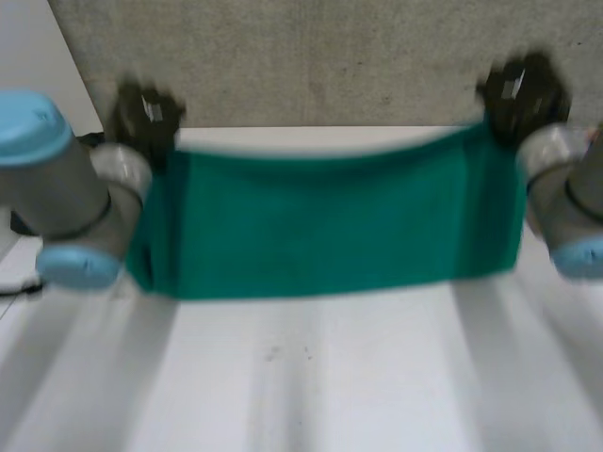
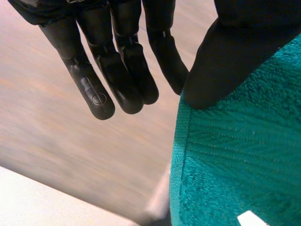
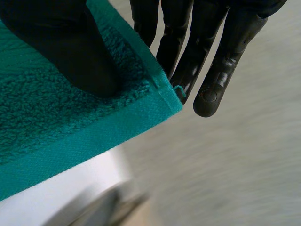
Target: Fold the laundry.
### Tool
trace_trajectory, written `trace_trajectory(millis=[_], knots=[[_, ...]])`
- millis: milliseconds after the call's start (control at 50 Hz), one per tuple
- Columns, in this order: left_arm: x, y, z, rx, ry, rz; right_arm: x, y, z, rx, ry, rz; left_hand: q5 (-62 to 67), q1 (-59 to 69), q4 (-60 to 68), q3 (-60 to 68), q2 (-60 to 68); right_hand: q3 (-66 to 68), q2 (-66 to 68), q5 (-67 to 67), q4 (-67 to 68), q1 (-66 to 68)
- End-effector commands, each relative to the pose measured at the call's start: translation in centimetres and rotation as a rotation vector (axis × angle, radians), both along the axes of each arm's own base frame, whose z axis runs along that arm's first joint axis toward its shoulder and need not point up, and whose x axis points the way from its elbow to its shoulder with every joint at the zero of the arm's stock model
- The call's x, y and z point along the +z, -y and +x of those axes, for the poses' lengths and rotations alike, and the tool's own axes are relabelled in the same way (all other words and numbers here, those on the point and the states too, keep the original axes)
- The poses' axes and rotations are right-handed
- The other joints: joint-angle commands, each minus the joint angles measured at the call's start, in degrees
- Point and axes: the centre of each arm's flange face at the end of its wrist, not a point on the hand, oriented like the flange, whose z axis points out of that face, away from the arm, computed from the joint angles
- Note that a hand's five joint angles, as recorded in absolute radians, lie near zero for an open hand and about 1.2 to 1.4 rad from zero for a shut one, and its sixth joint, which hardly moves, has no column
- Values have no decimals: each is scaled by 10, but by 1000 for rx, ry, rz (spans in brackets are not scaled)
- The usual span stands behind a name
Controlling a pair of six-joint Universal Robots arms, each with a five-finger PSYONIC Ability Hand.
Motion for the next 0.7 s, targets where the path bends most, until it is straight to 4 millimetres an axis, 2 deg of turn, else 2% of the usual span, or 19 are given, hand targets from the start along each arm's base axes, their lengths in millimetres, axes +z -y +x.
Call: trace_trajectory(millis=[20, 40, 60, 100, 160, 220, 240, 280, 300, 320, 360, 380, 400, 460, 480, 580, 600, 660, 700], knots=[[142, 19, -7, 0, -225, -587, 117, 14, 6, 67, 319, -481, 143, 136, 111, 116, 113, 120, 123, 127, 116, 228], [160, 10, -4, -3, -248, -652, 120, 12, 6, 68, 323, -489, 143, 136, 111, 116, 113, 120, 123, 127, 116, 228], [165, 6, -3, -4, -255, -668, 122, 11, 5, 67, 323, -494, 143, 136, 111, 116, 113, 120, 123, 127, 116, 228], [166, 0, -1, -7, -254, -665, 120, 11, 4, 64, 319, -475, 143, 136, 111, 116, 113, 120, 123, 127, 116, 228], [154, -5, 4, 0, -235, -623, 106, 8, 6, 63, 302, -406, 143, 136, 111, 116, 113, 120, 123, 127, 116, 228], [124, -9, 4, -4, -211, -528, 90, 5, 5, 61, 286, -337, 143, 136, 111, 116, 113, 120, 123, 127, 116, 228], [106, -16, 6, -8, -192, -465, 76, 3, 5, 61, 269, -281, 143, 136, 111, 116, 113, 120, 123, 127, 116, 228], [89, -22, 9, -7, -174, -409, 60, 1, 4, 54, 253, -222, 143, 136, 111, 116, 113, 120, 123, 127, 116, 228], [80, -25, 10, -8, -167, -381, 45, -2, 2, 48, 237, -160, 143, 136, 111, 116, 113, 120, 123, 127, 116, 228], [60, -31, 12, -8, -148, -320, 37, -4, 1, 45, 228, -129, 143, 136, 111, 116, 113, 120, 123, 127, 116, 228], [40, -38, 14, -9, -127, -260, 22, -8, -1, 36, 211, -65, 143, 136, 111, 116, 113, 120, 123, 127, 116, 228], [30, -42, 16, -8, -116, -230, 7, -15, -3, 33, 195, 0, 143, 136, 111, 116, 113, 120, 123, 127, 116, 228], [10, -49, 19, -6, -95, -173, 0, -19, -4, 32, 187, 32, 143, 136, 111, 116, 113, 120, 123, 127, 116, 228], [-15, -61, 23, -2, -69, -92, -24, -35, -8, 39, 153, 146, 143, 136, 111, 116, 113, 120, 123, 127, 116, 228], [-31, -71, 24, -8, -46, -39, -29, -40, -8, 47, 143, 174, 143, 136, 111, 116, 113, 120, 123, 127, 116, 228], [-74, -104, 34, -15, 24, 132, -63, -71, -10, 99, 72, 375, 143, 136, 111, 116, 113, 120, 123, 127, 116, 228], [-81, -111, 35, -18, 42, 162, -71, -81, -15, 96, 37, 447, 143, 136, 111, 116, 113, 120, 123, 127, 116, 228], [-96, -138, 39, -39, 87, 281, -81, -93, -29, 63, -34, 554, 143, 136, 111, 116, 113, 120, 123, 127, 116, 228], [-98, -155, 42, -53, 113, 343, -83, -101, -49, 18, -105, 645, 143, 136, 111, 116, 113, 120, 123, 127, 116, 228]])
